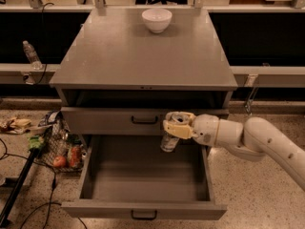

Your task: Place redbull can into middle drawer

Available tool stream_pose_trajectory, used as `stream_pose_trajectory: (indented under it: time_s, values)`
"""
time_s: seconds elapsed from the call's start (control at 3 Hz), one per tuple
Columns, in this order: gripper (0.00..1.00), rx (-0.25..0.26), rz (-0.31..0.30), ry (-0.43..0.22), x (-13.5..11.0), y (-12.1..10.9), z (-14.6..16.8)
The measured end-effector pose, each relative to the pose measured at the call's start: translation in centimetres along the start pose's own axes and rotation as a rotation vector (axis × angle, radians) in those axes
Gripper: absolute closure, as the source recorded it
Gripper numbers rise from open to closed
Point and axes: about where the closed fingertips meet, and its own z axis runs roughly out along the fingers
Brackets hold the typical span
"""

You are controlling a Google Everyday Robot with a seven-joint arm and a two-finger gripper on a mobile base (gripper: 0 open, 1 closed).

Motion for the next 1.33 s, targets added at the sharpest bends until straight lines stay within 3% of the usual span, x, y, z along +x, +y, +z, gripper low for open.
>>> stream_pose_trajectory:
  time_s: [0.33,0.67,1.0,1.33]
  values:
    - [1.0,-0.031,-0.075,0.058,5.4,-2.8,-0.1]
    - [1.0,0.002,-0.092,0.077,8.9,-3.3,-0.1]
    - [1.0,0.104,-0.096,0.081,9.6,-5.6,0.1]
    - [1.0,0.099,-0.098,0.083,9.9,-5.5,0.1]
